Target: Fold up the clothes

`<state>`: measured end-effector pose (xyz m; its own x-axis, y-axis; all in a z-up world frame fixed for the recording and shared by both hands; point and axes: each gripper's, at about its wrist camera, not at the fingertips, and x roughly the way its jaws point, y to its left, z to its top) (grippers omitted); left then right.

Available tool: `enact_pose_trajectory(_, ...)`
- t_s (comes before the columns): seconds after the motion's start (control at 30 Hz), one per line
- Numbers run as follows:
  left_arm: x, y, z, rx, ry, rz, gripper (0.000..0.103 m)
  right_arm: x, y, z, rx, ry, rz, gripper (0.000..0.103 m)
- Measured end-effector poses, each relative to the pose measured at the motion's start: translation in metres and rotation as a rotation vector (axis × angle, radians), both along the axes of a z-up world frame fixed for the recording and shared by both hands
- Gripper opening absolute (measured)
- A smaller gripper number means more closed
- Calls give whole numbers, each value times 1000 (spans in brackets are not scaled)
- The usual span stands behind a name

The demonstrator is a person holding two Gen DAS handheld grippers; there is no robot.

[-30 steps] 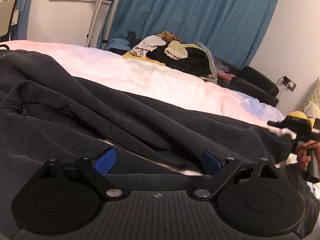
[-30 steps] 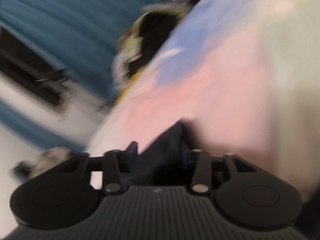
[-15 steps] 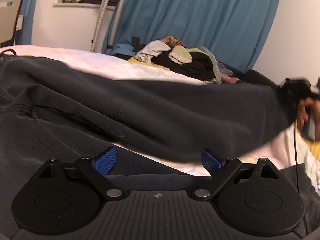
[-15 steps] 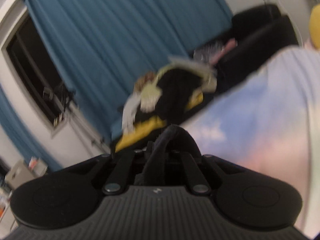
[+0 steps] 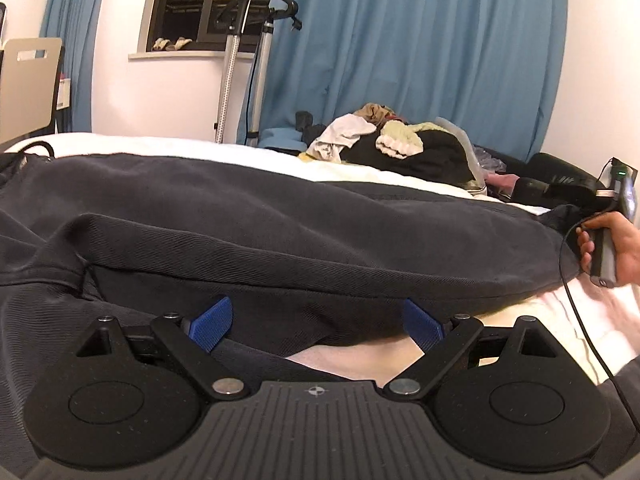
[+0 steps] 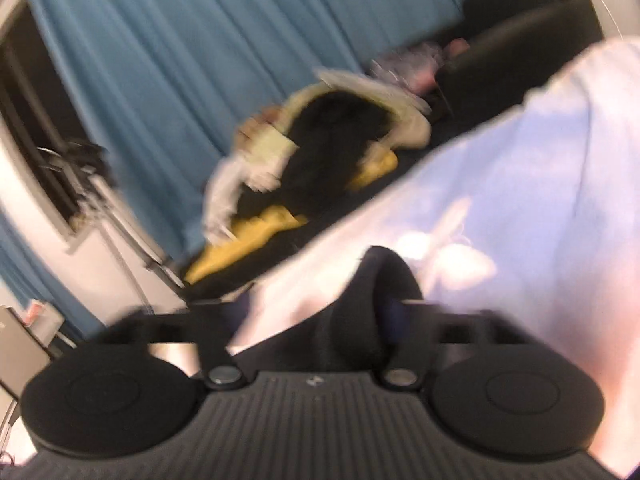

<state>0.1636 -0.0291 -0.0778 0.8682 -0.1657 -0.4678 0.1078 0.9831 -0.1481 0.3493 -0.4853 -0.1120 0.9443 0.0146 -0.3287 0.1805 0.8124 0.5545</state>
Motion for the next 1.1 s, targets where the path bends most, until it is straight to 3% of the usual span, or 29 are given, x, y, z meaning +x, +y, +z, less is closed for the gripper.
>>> enact_pose_trajectory(0.07, 0, 1, 1, -5, -1, -3, 94, -24, 4, 2, -3, -64, -30, 95)
enact_pose_trajectory(0.27, -11, 10, 6, -47, 0, -4, 94, -108, -10, -2, 215, -188, -202, 95)
enact_pose_trajectory(0.37, -18, 11, 12, -61, -2, -1, 94, -126, -22, -2, 228, -78, -269, 95)
enact_pose_trajectory(0.43, -24, 12, 16, -70, -4, 1, 94, -141, -26, -4, 209, -69, -300, 95)
enact_pose_trajectory(0.57, -22, 5, 18, -41, -25, 9, 94, -139, -32, -21, 238, -14, -232, 93)
enact_pose_trajectory(0.67, -19, 2, 13, -18, -22, 13, 94, -123, -29, -31, 232, 8, -130, 84)
enact_pose_trajectory(0.77, -15, 2, 10, -20, -13, 25, 94, -98, -20, -34, 167, 44, -75, 61)
enact_pose_trajectory(0.83, -13, 2, 9, -27, -9, 35, 94, -94, -21, -34, 178, 77, -110, 15)
enact_pose_trajectory(0.87, -13, 4, 9, -38, -10, 39, 94, -99, -19, -27, 172, 54, -111, 10)
enact_pose_trajectory(1.03, -21, 14, 19, -95, -44, 47, 94, -130, -9, 26, 156, -92, -146, 7)
enact_pose_trajectory(1.1, -26, 19, 24, -121, -64, 48, 94, -147, -6, 44, 155, -111, -183, 7)
